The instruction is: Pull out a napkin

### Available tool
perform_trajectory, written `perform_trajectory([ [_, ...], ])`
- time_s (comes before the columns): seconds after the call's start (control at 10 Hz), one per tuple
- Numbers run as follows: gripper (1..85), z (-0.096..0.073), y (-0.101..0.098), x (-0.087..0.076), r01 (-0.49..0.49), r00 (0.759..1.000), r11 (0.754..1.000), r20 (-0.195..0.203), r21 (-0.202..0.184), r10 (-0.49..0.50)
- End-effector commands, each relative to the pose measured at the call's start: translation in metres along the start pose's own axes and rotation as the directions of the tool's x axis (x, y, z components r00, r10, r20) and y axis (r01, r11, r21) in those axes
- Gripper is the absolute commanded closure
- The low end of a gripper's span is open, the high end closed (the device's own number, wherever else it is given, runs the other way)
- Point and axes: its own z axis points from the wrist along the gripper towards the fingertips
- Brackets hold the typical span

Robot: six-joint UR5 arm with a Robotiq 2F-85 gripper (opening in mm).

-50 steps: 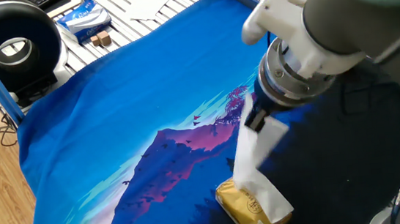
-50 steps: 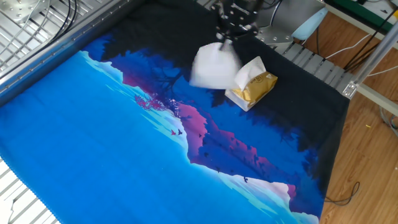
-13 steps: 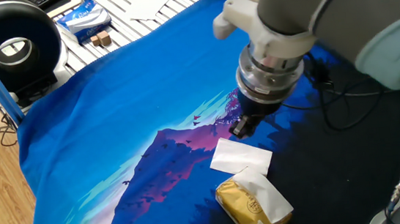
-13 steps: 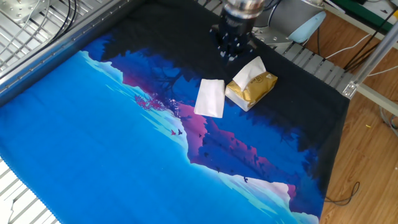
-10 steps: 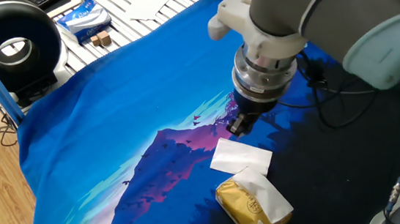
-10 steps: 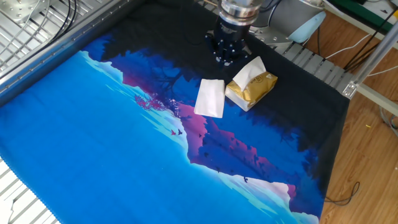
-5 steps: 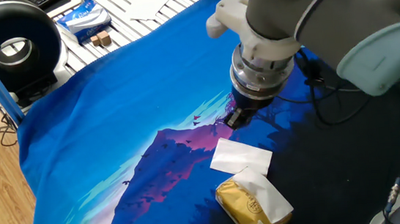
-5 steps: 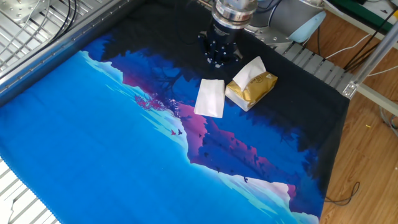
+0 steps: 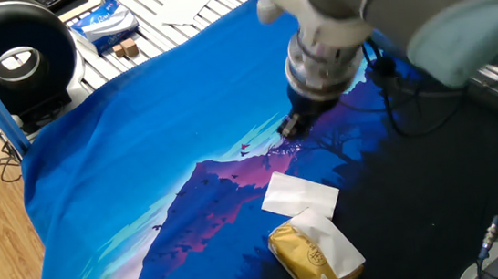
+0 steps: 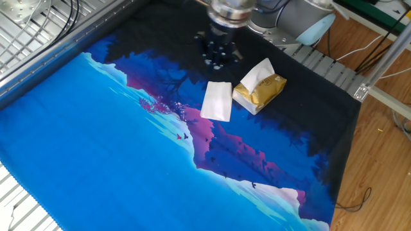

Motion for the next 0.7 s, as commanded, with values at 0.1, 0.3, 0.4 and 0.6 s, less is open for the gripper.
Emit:
perform_trajectory([
  [0.1,84.7,0.021,-0.013,-0.03,0.017,1.0,1.0,-0.006,-0.02,-0.017],
  [0.3,84.7,0.02,-0.007,-0.03,-0.06,0.998,0.997,-0.008,-0.04,0.06],
  [0.4,84.7,0.02,0.003,-0.029,-0.142,0.99,0.987,-0.019,-0.077,0.141],
  [0.6,84.7,0.02,-0.001,-0.036,-0.211,0.977,0.975,0.005,-0.064,0.212],
])
